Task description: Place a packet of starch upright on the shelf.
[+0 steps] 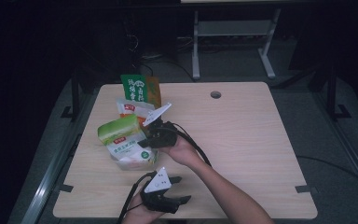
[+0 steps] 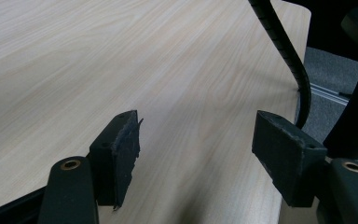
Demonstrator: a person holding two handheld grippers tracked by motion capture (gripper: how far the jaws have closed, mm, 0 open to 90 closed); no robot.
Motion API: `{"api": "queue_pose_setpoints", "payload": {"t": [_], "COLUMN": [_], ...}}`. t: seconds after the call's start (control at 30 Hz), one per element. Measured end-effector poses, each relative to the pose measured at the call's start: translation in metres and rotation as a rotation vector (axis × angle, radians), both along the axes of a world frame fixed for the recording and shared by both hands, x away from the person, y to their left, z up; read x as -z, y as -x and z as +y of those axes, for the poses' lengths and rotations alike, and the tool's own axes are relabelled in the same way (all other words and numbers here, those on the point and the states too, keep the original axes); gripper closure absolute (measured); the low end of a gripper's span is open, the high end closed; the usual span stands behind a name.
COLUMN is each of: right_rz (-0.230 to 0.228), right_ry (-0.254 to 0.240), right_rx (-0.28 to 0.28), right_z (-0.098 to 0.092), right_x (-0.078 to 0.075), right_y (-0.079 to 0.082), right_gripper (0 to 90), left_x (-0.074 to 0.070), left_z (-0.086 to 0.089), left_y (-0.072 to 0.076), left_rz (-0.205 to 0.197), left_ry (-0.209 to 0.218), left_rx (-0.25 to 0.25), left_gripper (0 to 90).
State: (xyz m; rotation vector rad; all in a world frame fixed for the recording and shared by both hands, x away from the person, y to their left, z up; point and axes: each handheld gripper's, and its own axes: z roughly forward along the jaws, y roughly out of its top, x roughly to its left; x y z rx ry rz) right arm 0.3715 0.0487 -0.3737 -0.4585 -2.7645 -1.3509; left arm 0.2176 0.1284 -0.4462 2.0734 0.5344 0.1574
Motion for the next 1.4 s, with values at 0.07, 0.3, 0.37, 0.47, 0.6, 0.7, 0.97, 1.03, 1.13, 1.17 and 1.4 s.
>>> {"api": "queue_pose_setpoints", "payload": {"t": [0.07,0.3,0.37,0.47,0.6,0.7,0.97,1.03,1.13,1.17,1.4], "right_rz": [0.003,0.031,0.042,0.041,0.043,0.054,0.067,0.066,0.071,0.079,0.078], "right_ry": [0.001,0.016,0.009,0.009,0.006,0.005,-0.026,-0.037,-0.054,-0.059,-0.058], "right_rx": [0.003,0.008,0.007,0.010,0.007,0.008,0.024,0.022,0.026,0.028,0.043], "right_z": [-0.003,-0.011,-0.013,-0.014,-0.014,-0.015,-0.028,-0.031,-0.040,-0.042,-0.058], "right_x": [0.003,0.014,0.016,0.017,0.018,0.017,0.013,0.012,0.009,0.008,0.006], "right_y": [0.000,-0.001,-0.001,-0.001,-0.001,-0.002,-0.003,-0.003,-0.003,-0.002,-0.001], "right_gripper": [87.0,87.0,87.0,87.0,86.8,85.1,73.7,72.0,67.1,65.3,56.3], "left_x": [0.000,0.001,0.001,0.000,0.000,0.000,0.001,0.001,0.002,0.002,-0.001], "left_z": [0.000,0.000,0.001,0.002,0.003,0.003,0.003,0.003,0.003,0.003,0.008], "left_y": [0.000,-0.001,-0.002,-0.003,-0.004,-0.004,-0.008,-0.009,-0.011,-0.011,-0.015], "left_rz": [-0.002,0.003,0.003,0.001,0.000,-0.002,-0.006,-0.007,-0.005,-0.002,-0.014], "left_ry": [-0.004,-0.004,-0.006,-0.006,-0.004,-0.008,-0.018,-0.022,-0.022,-0.021,-0.023], "left_rx": [0.001,-0.005,-0.006,-0.013,-0.019,-0.020,-0.027,-0.025,-0.031,-0.032,-0.050], "left_gripper": [31.7,31.7,31.7,31.7,31.6,31.6,31.1,31.1,30.5,30.5,29.9]}}
